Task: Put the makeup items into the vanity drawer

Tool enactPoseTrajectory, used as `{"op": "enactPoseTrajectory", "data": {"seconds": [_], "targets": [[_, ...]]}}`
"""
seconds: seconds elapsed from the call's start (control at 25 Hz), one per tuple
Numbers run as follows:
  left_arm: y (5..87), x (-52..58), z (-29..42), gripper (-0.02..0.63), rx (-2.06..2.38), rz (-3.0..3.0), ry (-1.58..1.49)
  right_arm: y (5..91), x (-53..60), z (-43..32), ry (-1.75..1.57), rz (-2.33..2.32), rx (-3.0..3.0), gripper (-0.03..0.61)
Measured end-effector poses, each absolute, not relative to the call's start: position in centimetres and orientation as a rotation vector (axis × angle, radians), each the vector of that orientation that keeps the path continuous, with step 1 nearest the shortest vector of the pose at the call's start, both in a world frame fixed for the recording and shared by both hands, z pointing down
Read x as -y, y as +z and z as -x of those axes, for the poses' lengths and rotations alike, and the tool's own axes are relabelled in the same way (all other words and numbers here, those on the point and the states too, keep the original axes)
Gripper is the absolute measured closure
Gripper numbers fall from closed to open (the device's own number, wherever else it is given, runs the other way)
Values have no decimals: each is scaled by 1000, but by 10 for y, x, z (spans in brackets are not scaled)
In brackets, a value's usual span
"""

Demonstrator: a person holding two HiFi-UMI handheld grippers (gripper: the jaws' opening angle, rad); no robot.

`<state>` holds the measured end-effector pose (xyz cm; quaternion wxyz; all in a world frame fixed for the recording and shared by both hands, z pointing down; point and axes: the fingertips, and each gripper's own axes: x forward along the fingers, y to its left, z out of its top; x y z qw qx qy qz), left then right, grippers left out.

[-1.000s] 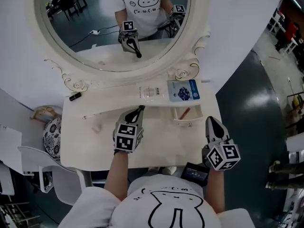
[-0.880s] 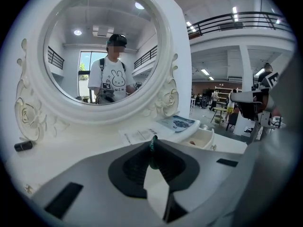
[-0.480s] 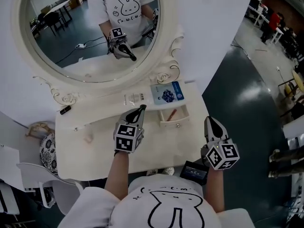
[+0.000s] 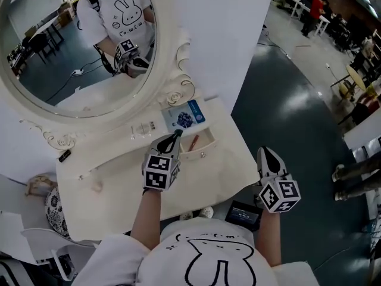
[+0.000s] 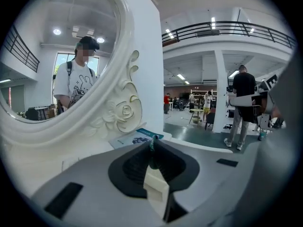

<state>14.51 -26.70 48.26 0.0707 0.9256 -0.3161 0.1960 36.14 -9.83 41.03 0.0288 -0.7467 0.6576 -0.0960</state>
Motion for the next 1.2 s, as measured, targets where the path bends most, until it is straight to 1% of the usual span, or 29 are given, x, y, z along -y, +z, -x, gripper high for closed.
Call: {"op": "enactPoseTrajectory", "data": {"seconds": [0.24, 0.44, 0.6, 0.68, 0.76, 0.84, 1.08, 1.2], "targets": [[493, 258, -187, 561, 838, -2825, 605, 410, 69, -392, -289, 2396, -1940, 571], [509, 248, -219, 558, 768, -2839, 679, 411, 48, -418, -296, 2463, -1870, 571], [518, 246, -238, 541, 733, -2849, 683, 415, 40, -432, -313, 2490, -1840, 571], [525, 246, -243, 489, 716, -2837, 707, 417, 41, -436, -322, 2491, -1839, 571], [531, 245, -246, 406, 697, -2821, 748, 419, 42, -439, -332, 2485, -1842, 571], [535, 244, -246, 369, 693, -2811, 776, 422, 45, -442, -343, 2473, -1846, 571], [536, 245, -240, 295, 738, -2802, 780, 431, 59, -443, -361, 2407, -1886, 571], [529, 248, -228, 291, 801, -2796, 760, 433, 71, -436, -358, 2356, -1931, 571]]}}
